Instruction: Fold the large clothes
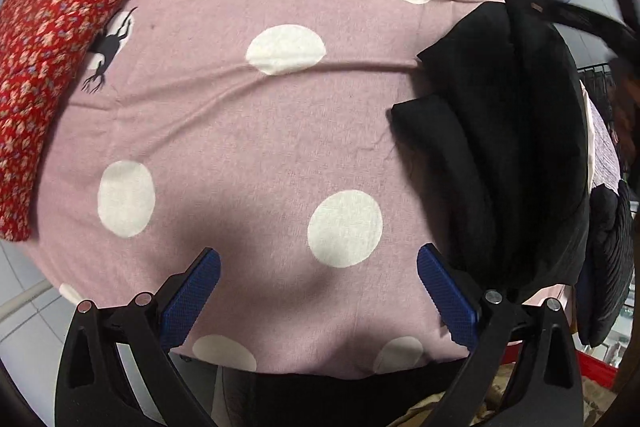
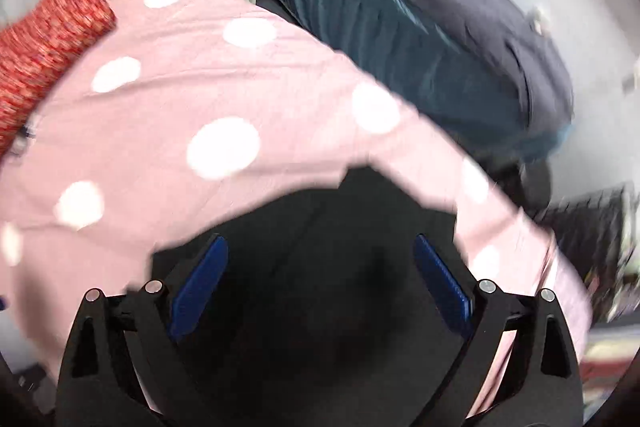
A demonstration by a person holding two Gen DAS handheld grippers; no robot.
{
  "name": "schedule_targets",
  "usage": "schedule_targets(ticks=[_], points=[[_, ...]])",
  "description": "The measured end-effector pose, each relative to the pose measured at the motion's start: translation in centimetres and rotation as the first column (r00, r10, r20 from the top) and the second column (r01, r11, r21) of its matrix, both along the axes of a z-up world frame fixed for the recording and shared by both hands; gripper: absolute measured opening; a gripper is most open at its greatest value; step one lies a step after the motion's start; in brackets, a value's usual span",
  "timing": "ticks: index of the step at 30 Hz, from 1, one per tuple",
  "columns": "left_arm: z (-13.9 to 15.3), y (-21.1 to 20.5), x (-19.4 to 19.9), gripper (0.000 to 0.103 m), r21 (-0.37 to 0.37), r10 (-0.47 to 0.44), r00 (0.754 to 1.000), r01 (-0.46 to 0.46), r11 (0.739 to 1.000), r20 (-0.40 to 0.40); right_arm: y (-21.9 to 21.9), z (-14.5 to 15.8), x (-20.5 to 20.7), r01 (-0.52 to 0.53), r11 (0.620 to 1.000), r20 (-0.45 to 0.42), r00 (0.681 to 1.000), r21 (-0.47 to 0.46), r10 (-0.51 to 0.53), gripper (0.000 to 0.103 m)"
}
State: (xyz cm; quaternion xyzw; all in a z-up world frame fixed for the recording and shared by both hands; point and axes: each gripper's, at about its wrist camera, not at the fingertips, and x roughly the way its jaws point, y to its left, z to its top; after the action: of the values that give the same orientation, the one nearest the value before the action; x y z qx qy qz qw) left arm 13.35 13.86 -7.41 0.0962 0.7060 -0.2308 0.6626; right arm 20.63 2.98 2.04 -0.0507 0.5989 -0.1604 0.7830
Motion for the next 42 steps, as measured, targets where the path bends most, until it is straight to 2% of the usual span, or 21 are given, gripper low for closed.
schedule_targets(ticks=[1,2,3,4,5,9,13,16,19,23,24,26,28,29,31,33,34,36,38,40,42], points=[[-0.1,-0.4,0.3,0.097,-0.016,-0.010,1.000,0.010,1.000,0.006,-0.3,-1.0,1.0,-0.012,1.000,-0.026,1.000,-0.021,0.012,0.092],[0.1,-1.0,0.8,0.097,-0.040,-0.023,1.000,0.024,0.999,0.018,-0.9,-2.4,2.0,-0.017,0.998,-0.069,0.998,-0.052,0.014,0.083],[0.2,-1.4,1.1,0.097,-0.055,-0.029,0.999,0.030,0.998,0.027,-1.4,-3.4,2.2,-0.011,0.997,-0.101,0.995,-0.070,0.004,0.067],[0.5,-1.8,1.7,0.097,-0.075,-0.035,0.999,0.038,0.996,0.041,-2.3,-4.3,2.2,0.005,0.997,-0.136,0.991,-0.072,-0.015,0.029],[0.7,-2.4,2.2,0.097,-0.092,-0.040,0.998,0.045,0.995,0.053,-3.1,-4.5,1.8,0.025,0.999,-0.144,0.989,-0.044,-0.031,0.021],[1.5,-5.3,4.6,0.096,-0.210,-0.054,0.997,0.066,0.975,0.062,-6.2,-2.5,-4.8,0.118,0.991,-0.062,0.992,0.065,-0.114,0.006],[1.7,-9.0,6.3,0.096,-0.263,-0.112,0.992,0.125,0.957,0.065,-8.7,-0.4,-14.4,0.249,0.968,-0.052,0.968,0.034,-0.247,0.004],[2.0,-12.9,7.4,0.096,-0.328,-0.152,0.987,0.162,0.931,0.056,-10.2,-0.8,-22.9,0.399,0.914,-0.110,0.914,0.069,-0.390,0.004],[2.2,-18.2,7.5,0.097,-0.373,-0.224,0.974,0.224,0.900,0.044,-9.0,-2.7,-30.1,0.488,0.865,-0.202,0.864,0.114,-0.461,0.004],[0.6,-25.8,6.7,0.097,-0.276,-0.406,0.896,0.442,0.854,0.178,-5.2,-4.8,-35.7,0.552,0.813,-0.270,0.824,0.183,-0.498,0.004],[-0.8,-27.6,7.0,0.096,-0.215,-0.426,0.885,0.460,0.861,0.187,-4.4,-4.9,-36.3,0.561,0.805,-0.269,0.819,0.192,-0.506,0.004],[-2.5,-29.4,7.4,0.093,-0.222,-0.441,0.889,0.457,0.861,0.120,-3.1,-4.8,-37.2,0.591,0.776,-0.259,0.803,0.222,-0.537,0.004],[-3.1,-30.5,7.0,0.083,-0.338,-0.456,0.890,0.432,0.836,0.009,-2.3,-4.6,-37.8,0.610,0.748,-0.253,0.792,0.262,-0.556,0.004],[-3.1,-30.9,6.3,0.072,-0.374,-0.474,0.881,0.433,0.820,-0.019,-1.9,-4.5,-37.9,0.605,0.748,-0.252,0.795,0.274,-0.551,0.004],[-2.4,-31.4,3.5,0.061,-0.401,-0.552,0.834,0.509,0.762,0.009,-0.9,-4.1,-38.1,0.579,0.765,-0.247,0.814,0.282,-0.525,0.004],[-1.9,-30.9,0.6,0.016,-0.368,-0.612,0.788,0.588,0.720,0.061,-0.1,-2.9,-38.3,0.545,0.782,-0.214,0.838,0.301,-0.501,0.005],[-1.9,-30.2,-0.5,0.011,-0.363,-0.618,0.784,0.593,0.719,0.058,0.2,-1.6,-38.5,0.526,0.790,-0.165,0.850,0.315,-0.500,0.006],[-1.8,-28.2,-1.4,0.005,-0.367,-0.600,0.798,0.576,0.730,0.059,-0.3,0.7,-39.5,0.514,0.769,-0.084,0.847,0.380,-0.524,0.019],[-0.9,-25.2,-1.5,0.004,-0.410,-0.556,0.830,0.525,0.746,0.051,-1.2,2.9,-40.7,0.512,0.719,-0.009,0.817,0.470,-0.576,0.083],[0.7,-22.4,-1.7,0.003,-0.451,-0.516,0.855,0.480,0.753,0.050,-2.6,5.8,-41.5,0.496,0.681,0.117,0.757,0.538,-0.643,0.087],[2.7,-18.9,-2.8,0.003,-0.495,-0.483,0.875,0.440,0.749,0.046,-4.2,7.7,-41.5,0.490,0.676,0.172,0.726,0.550,-0.666,0.087]])
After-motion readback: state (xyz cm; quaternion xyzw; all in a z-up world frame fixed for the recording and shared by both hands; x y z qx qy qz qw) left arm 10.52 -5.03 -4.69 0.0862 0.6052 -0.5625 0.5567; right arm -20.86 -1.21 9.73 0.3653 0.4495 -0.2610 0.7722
